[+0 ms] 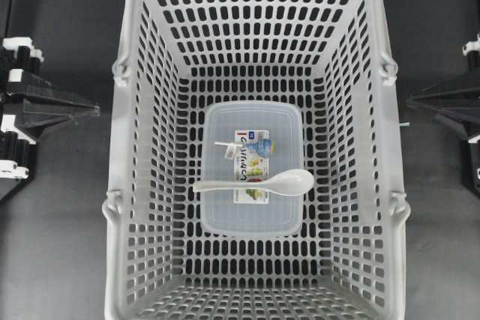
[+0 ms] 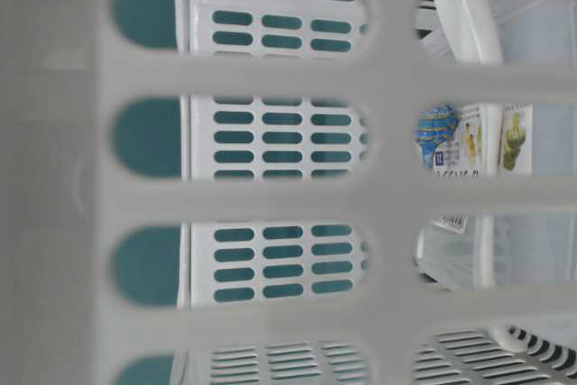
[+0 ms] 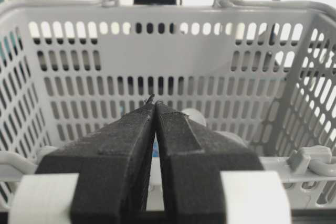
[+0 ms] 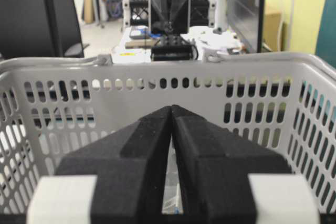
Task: Pick up the chinese spoon from the shopping basket with the left arm.
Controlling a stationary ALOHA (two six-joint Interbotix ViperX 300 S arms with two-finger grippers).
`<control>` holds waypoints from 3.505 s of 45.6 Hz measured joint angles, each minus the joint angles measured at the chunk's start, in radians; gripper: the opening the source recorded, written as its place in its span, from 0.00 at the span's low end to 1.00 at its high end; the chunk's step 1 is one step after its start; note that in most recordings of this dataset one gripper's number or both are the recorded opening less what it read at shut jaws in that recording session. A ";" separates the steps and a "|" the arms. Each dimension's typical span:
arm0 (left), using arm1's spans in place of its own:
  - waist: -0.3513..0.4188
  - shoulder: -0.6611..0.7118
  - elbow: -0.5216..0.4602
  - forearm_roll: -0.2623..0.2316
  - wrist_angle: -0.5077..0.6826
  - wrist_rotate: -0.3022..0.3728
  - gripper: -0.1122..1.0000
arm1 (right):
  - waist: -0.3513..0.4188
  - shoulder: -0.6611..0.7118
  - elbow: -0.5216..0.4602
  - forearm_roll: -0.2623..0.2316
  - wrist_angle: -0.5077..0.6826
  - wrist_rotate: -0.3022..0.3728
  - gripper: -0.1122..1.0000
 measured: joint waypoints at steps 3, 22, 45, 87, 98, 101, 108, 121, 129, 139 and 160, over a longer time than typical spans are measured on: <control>0.000 0.003 -0.011 0.011 0.026 -0.005 0.11 | -0.002 0.000 0.002 0.002 0.002 0.002 0.12; -0.015 0.186 -0.360 0.037 0.538 -0.009 0.10 | -0.006 0.002 0.003 0.009 0.017 0.015 0.10; -0.074 0.686 -0.772 0.038 0.885 -0.009 0.10 | -0.021 0.000 0.003 0.038 0.023 0.015 0.37; -0.123 1.126 -1.006 0.038 1.081 -0.091 0.88 | -0.041 -0.002 0.005 0.043 0.037 0.015 0.73; -0.123 1.160 -1.005 0.038 1.055 -0.095 0.88 | -0.041 -0.002 0.005 0.043 0.037 0.015 0.73; -0.124 1.167 -1.005 0.038 1.035 -0.097 0.87 | -0.041 -0.002 0.005 0.043 0.037 0.015 0.73; -0.124 1.178 -1.000 0.038 1.009 -0.097 0.70 | -0.041 -0.002 0.005 0.043 0.037 0.015 0.73; -0.123 1.177 -1.002 0.038 1.008 -0.084 0.21 | -0.041 -0.002 0.011 0.043 0.037 0.015 0.73; -0.118 1.144 -1.015 0.038 1.026 -0.083 0.21 | -0.041 -0.002 0.014 0.043 0.037 0.015 0.73; -0.109 1.052 -1.103 0.037 1.126 -0.091 0.21 | -0.041 -0.002 0.018 0.043 0.037 0.015 0.73; -0.110 0.992 -1.408 0.038 1.436 -0.095 0.21 | -0.041 -0.002 0.021 0.043 0.037 0.015 0.73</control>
